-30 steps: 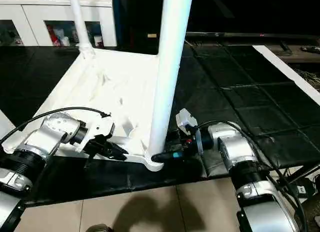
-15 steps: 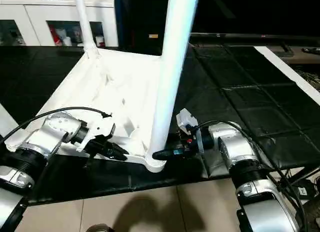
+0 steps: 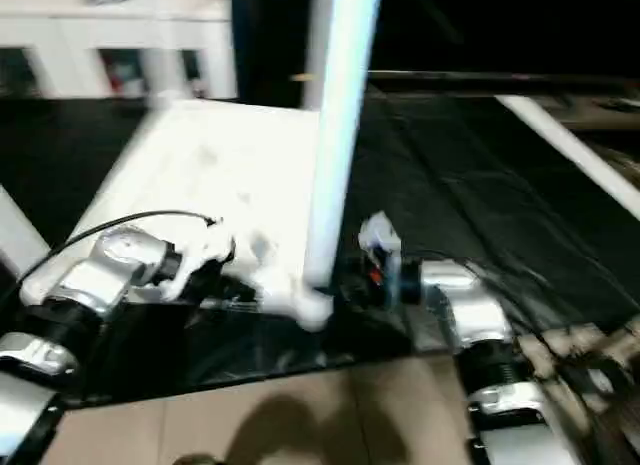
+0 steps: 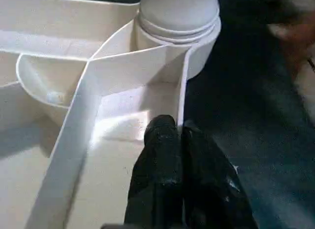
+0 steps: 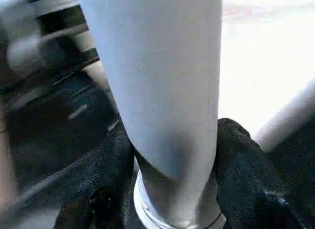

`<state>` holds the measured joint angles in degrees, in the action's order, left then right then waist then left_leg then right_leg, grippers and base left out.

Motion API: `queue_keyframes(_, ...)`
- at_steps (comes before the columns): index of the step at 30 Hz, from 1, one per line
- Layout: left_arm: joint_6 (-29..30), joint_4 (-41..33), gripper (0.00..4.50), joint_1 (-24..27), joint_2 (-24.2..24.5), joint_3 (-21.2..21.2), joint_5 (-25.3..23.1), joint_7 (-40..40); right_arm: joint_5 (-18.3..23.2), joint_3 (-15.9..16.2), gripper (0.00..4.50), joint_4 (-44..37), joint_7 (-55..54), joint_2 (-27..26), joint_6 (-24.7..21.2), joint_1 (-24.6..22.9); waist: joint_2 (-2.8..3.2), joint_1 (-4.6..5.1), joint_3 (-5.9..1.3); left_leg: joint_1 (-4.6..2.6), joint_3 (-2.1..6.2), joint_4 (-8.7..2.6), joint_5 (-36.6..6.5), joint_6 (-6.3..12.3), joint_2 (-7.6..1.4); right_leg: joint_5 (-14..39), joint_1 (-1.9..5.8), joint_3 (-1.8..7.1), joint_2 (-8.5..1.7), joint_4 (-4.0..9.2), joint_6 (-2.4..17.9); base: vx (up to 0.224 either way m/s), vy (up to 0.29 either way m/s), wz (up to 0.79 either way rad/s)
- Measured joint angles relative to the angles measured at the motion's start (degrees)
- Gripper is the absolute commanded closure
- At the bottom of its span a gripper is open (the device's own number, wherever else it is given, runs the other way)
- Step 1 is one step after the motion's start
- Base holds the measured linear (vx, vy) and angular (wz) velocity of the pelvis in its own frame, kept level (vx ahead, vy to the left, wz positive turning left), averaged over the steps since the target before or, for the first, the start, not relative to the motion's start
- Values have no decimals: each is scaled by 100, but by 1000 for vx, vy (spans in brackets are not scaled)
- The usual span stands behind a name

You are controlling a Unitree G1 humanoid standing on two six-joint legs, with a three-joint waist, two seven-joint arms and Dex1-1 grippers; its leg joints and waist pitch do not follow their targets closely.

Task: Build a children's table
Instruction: Rotate leg to tighten

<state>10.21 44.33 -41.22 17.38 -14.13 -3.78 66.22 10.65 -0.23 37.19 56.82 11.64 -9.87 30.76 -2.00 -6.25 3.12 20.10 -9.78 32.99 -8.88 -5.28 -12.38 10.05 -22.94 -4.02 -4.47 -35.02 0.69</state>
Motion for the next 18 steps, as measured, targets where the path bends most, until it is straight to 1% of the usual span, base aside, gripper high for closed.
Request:
queue_keyframes(1,241,2,450,-40,-146,73,-6,-320,-50,-105,250,106,-507,-157,-19,103,1,63,0,0,9,-2,0,0,12,0,-9,-1,-3,4,0,0,0,0)
queue_keyframes(3,560,52,450,-128,-376,198,-22,-852,-115,-268,251,332,-1273,-420,-34,312,3,143,2,-3,17,-3,0,0,30,0,-17,2,-5,3,0,0,0,0)
queue_keyframes(4,725,78,450,-181,-526,268,-27,-1195,-150,-377,251,493,-1722,-562,-69,474,5,164,3,0,19,-5,0,0,38,-1,-25,2,-5,4,1,0,0,0)
queue_keyframes(7,989,105,450,-271,-800,408,-44,-1834,-213,-455,251,858,-2579,-769,-86,853,5,219,3,2,18,-10,-2,3,40,-9,-30,4,-5,4,12,0,0,0)
queue_keyframes(8,1041,102,450,-286,-832,427,-44,-1900,-230,-464,251,879,-2646,-788,-57,875,3,218,2,2,15,-19,-6,6,41,-15,-30,9,-5,6,16,0,0,0)
queue_keyframes(9,1071,83,450,-291,-852,431,-46,-1930,-249,-500,216,902,-2676,-808,-2,882,1,215,1,1,11,-34,-7,8,42,-21,-31,14,-6,6,18,0,0,0)
queue_keyframes(10,1090,54,450,-296,-860,426,-53,-1945,-277,-511,216,907,-2686,-813,54,882,1,199,1,0,7,-47,-14,2,43,-32,-33,14,-6,6,33,58,-15,5)
queue_keyframes(11,1093,32,450,-296,-859,422,-69,-1941,-290,-511,181,907,-2686,-816,85,883,2,186,1,5,5,-58,-17,-4,43,-41,-34,12,-4,4,48,0,0,0)
queue_keyframes(15,1098,-40,450,-290,-848,415,-111,-1918,-295,-511,168,888,-2683,-856,144,882,2,153,1,10,3,-103,-18,-6,41,-27,-38,2,12,4,44,0,0,0)
queue_keyframes(17,1098,-105,450,-257,-821,397,-111,-1892,-295,-511,134,890,-2637,-856,204,862,2,152,1,11,1,-108,-18,-7,40,-26,-42,3,14,4,45,0,0,0)
queue_keyframes(18,1096,-132,450,-247,-806,376,-111,-1876,-295,-511,131,891,-2594,-855,258,838,2,152,1,11,-1,-108,-18,-7,40,-26,-42,4,14,5,45,0,0,0)
